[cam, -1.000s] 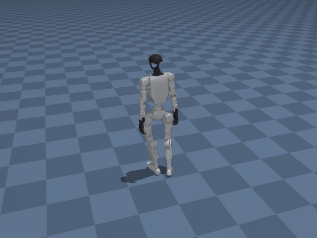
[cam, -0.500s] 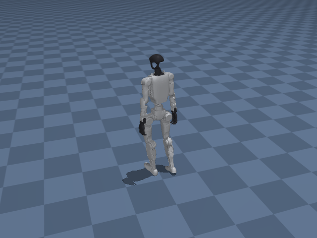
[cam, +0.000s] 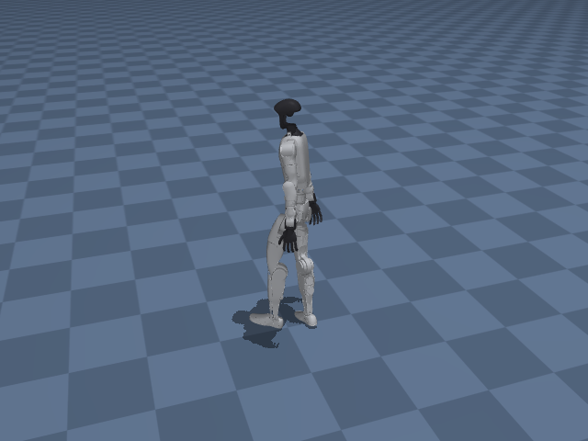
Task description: Upper body actions
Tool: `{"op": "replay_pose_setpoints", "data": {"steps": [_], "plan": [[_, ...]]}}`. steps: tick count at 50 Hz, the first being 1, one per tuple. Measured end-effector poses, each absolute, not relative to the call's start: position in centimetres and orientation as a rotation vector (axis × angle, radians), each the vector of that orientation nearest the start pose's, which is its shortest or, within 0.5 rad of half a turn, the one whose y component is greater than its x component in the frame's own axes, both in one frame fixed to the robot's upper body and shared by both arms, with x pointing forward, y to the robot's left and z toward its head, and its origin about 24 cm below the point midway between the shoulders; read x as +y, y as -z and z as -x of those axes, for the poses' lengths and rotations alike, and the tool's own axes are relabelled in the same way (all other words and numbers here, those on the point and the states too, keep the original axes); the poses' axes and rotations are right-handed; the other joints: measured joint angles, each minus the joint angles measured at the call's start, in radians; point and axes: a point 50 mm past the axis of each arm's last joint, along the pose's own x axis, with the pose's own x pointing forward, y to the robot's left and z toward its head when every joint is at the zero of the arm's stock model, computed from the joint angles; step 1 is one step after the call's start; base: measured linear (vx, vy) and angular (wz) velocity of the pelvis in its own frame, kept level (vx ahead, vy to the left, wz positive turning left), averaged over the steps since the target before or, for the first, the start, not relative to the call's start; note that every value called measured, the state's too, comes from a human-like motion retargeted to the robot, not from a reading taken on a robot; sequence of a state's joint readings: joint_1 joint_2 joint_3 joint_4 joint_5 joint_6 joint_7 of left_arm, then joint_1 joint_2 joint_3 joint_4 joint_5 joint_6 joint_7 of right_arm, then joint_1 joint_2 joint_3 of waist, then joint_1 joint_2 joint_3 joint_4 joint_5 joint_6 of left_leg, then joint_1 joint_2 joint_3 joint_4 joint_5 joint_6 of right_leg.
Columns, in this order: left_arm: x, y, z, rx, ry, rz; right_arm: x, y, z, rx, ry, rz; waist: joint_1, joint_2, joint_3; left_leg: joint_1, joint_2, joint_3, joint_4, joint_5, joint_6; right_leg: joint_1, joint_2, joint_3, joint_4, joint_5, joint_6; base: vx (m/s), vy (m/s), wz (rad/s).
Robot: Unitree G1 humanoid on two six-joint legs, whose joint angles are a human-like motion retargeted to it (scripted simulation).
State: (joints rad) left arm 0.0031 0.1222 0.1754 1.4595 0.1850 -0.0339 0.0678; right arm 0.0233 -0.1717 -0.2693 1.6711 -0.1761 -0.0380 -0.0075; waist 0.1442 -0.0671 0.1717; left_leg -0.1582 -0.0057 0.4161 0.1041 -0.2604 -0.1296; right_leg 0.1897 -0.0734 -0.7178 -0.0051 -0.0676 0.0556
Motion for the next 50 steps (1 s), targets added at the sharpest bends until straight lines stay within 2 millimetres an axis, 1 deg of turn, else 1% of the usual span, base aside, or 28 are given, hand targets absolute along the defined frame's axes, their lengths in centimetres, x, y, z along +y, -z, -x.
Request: {"op": "replay_pose_setpoints", "data": {"steps": [2, 5, 7, 9, 12, 17, 18, 20, 22, 26, 28, 31, 35, 37, 38, 40, 42, 43, 44, 45, 46, 47, 48, 50], "plan": [[20.9, 17.7, -3.0, 1.446, -0.176, -0.172, -21.7, 17.4, 2.1, 1.635, 0.223, 0.040, -0.010, 0.002, -0.004, 0.026, 0.040, 0.177, -0.005, 0.042, -0.052, 0.006, 0.003, -0.058, -0.004, -0.012, 0.007, -0.06, 0.02, 1.97], [21.1, 17.7, -1.8, 1.492, -0.217, -0.161, -21.7, 17.4, 2.0, 1.622, 0.234, 0.027, -0.015, -0.002, -0.009, 0.075, 0.075, 0.386, -0.005, 0.117, -0.097, 0.015, 0.000, -0.126, -0.008, -0.026, 0.018, -0.02, 0.05, 1.76], [21.1, 17.7, -0.8, 1.531, -0.252, -0.140, -21.8, 17.4, 1.7, 1.609, 0.243, 0.028, -0.010, -0.005, -0.018, 0.106, 0.086, 0.479, 0.002, 0.173, -0.102, 0.020, -0.001, -0.166, -0.012, -0.035, 0.029, 0.03, 0.08, 1.70], [21.1, 17.7, 0.1, 1.562, -0.277, -0.118, -21.9, 17.4, 1.4, 1.598, 0.249, 0.035, -0.012, -0.007, -0.032, 0.123, 0.089, 0.518, 0.011, 0.210, -0.098, 0.021, -0.002, -0.198, -0.015, -0.041, 0.041, 0.07, 0.10, 1.46], [20.9, 17.7, 1.3, 1.599, -0.307, -0.088, -22.1, 17.4, 0.8, 1.579, 0.252, 0.044, -0.010, -0.006, -0.054, 0.132, 0.079, 0.510, 0.020, 0.242, -0.096, 0.021, -0.001, -0.242, -0.016, -0.048, 0.059, 0.09, 0.08, 1.26], [20.2, 17.7, 2.7, 1.639, -0.337, -0.042, -22.1, 17.5, -1.0, 1.522, 0.249, 0.056, 0.032, 0.015, -0.071, 0.147, 0.010, 0.363, -0.056, 0.234, -0.092, 0.032, 0.023, -0.284, -0.007, -0.056, 0.080, 0.13, 0.10, 0.69], [20.0, 17.7, 3.1, 1.649, -0.341, -0.031, -22.1, 17.5, -1.4, 1.506, 0.244, 0.062, 0.045, 0.018, -0.074, 0.152, -0.004, 0.368, -0.083, 0.258, -0.072, 0.036, 0.026, -0.283, -0.004, -0.056, 0.085, 0.19, 0.13, 0.17], [19.6, 17.7, 3.6, 1.663, -0.342, -0.012, -22.1, 17.5, -2.2, 1.476, 0.238, 0.073, 0.061, 0.026, -0.078, 0.152, -0.017, 0.330, -0.117, 0.280, -0.056, 0.043, 0.031, -0.286, 0.003, -0.057, 0.092, 0.21, 0.16, 0.09], [19.2, 17.7, 4.1, 1.675, -0.347, 0.006, -21.8, 17.5, -3.1, 1.438, 0.233, 0.087, 0.071, 0.027, -0.081, 0.150, -0.022, 0.329, -0.117, 0.270, -0.057, 0.051, 0.030, -0.280, 0.013, -0.054, 0.102, 0.20, 0.11, 0.11], [19.1, 17.7, 4.3, 1.677, -0.340, 0.009, -21.0, 17.5, -4.8, 1.366, 0.210, 0.085, 0.064, 0.022, -0.086, 0.149, -0.030, 0.261, -0.107, 0.244, -0.052, 0.071, 0.026, -0.303, 0.026, -0.045, 0.118, 0.21, 0.11, 0.31], [19.3, 17.7, 4.0, 1.675, -0.328, -0.001, -20.6, 17.5, -5.2, 1.345, 0.193, 0.078, 0.068, 0.019, -0.085, 0.154, -0.036, 0.243, -0.103, 0.230, -0.048, 0.083, 0.022, -0.306, 0.033, -0.038, 0.122, 0.21, 0.11, 0.23], [19.4, 17.8, 3.2, 1.650, -0.315, -0.008, -20.4, 17.6, -5.0, 1.338, 0.175, 0.088, 0.074, 0.015, -0.090, 0.159, -0.047, 0.198, -0.102, 0.210, -0.044, 0.102, 0.017, -0.314, 0.042, -0.022, 0.131, 0.23, 0.17, 0.29], [19.5, 17.9, 1.5, 1.596, -0.273, -0.013, -20.5, 17.7, -3.3, 1.385, 0.171, 0.126, 0.064, 0.017, -0.115, 0.155, -0.057, 0.156, -0.106, 0.180, -0.028, 0.119, 0.008, -0.367, 0.080, 0.027, 0.136, 0.25, 0.15, 0.58], [19.6, 18.0, 0.5, 1.571, -0.247, -0.020, -20.6, 17.7, -2.4, 1.417, 0.184, 0.124, 0.058, 0.031, -0.114, 0.161, -0.047, 0.146, -0.108, 0.171, -0.023, 0.128, 0.001, -0.385, 0.122, 0.071, 0.123, 0.19, 0.14, 0.66], [19.6, 18.0, -0.2, 1.551, -0.228, -0.028, -20.7, 17.7, -1.7, 1.443, 0.196, 0.117, 0.058, 0.051, -0.108, 0.169, -0.030, 0.137, -0.108, 0.163, -0.022, 0.134, -0.008, -0.387, 0.173, 0.114, 0.104, 0.18, 0.15, 0.67], [19.6, 18.0, -1.5, 1.520, -0.205, -0.042, -21.1, 17.7, -1.0, 1.472, 0.221, 0.106, 0.056, 0.091, -0.090, 0.186, 0.006, 0.115, -0.104, 0.152, -0.022, 0.138, -0.034, -0.369, 0.280, 0.167, 0.067, 0.17, 0.13, 0.68], [19.7, 17.9, -3.2, 1.475, -0.188, -0.066, -21.5, 17.5, -0.3, 1.507, 0.252, 0.098, 0.038, 0.143, -0.058, 0.210, 0.053, 0.087, -0.099, 0.139, -0.020, 0.095, -0.118, -0.281, 0.522, 0.201, -0.004, 0.15, 0.08, 0.71], [19.8, 17.8, -3.7, 1.463, -0.179, -0.073, -21.7, 17.5, -0.1, 1.518, 0.261, 0.097, 0.039, 0.150, -0.052, 0.216, 0.059, 0.092, -0.101, 0.135, -0.017, 0.062, -0.149, -0.229, 0.602, 0.201, -0.031, 0.16, 0.07, 0.39], [19.9, 17.8, -4.2, 1.451, -0.164, -0.084, -21.8, 17.5, 0.2, 1.531, 0.273, 0.091, 0.040, 0.156, -0.045, 0.219, 0.062, 0.097, -0.102, 0.131, -0.013, 0.024, -0.171, -0.172, 0.670, 0.187, -0.038, 0.12, 0.05, 0.25], [20.1, 17.7, -4.8, 1.439, -0.146, -0.096, -21.8, 17.4, 0.5, 1.546, 0.287, 0.083, 0.041, 0.160, -0.039, 0.221, 0.065, 0.103, -0.104, 0.129, -0.008, -0.017, -0.188, -0.111, 0.732, 0.166, -0.035, 0.06, -0.01, 0.54], [20.2, 17.6, -5.1, 1.432, -0.135, -0.109, -21.7, 17.4, 0.7, 1.554, 0.296, 0.067, 0.031, 0.161, -0.034, 0.217, 0.067, 0.093, -0.103, 0.130, -0.003, -0.051, -0.179, -0.051, 0.743, 0.139, -0.012, 0.04, -0.05, 0.82], [20.3, 17.6, -5.4, 1.426, -0.127, -0.121, -21.5, 17.4, 0.9, 1.560, 0.303, 0.051, 0.019, 0.161, -0.029, 0.212, 0.068, 0.081, -0.102, 0.133, 0.002, -0.087, -0.161, 0.016, 0.743, 0.112, 0.013, 0.04, -0.09, 1.13], [20.4, 17.6, -5.7, 1.419, -0.126, -0.131, -21.3, 17.5, 1.0, 1.561, 0.306, 0.035, 0.004, 0.159, -0.023, 0.206, 0.068, 0.065, -0.100, 0.136, 0.006, -0.123, -0.125, 0.097, 0.722, 0.088, 0.044, 0.03, -0.12, 1.11], [20.6, 17.5, -6.0, 1.408, -0.128, -0.142, -20.9, 17.6, 0.9, 1.556, 0.302, 0.015, -0.017, 0.151, -0.012, 0.196, 0.068, 0.044, -0.096, 0.141, 0.010, -0.173, -0.066, 0.214, 0.666, 0.045, 0.074, 0.02, -0.15, 0.97]]}}
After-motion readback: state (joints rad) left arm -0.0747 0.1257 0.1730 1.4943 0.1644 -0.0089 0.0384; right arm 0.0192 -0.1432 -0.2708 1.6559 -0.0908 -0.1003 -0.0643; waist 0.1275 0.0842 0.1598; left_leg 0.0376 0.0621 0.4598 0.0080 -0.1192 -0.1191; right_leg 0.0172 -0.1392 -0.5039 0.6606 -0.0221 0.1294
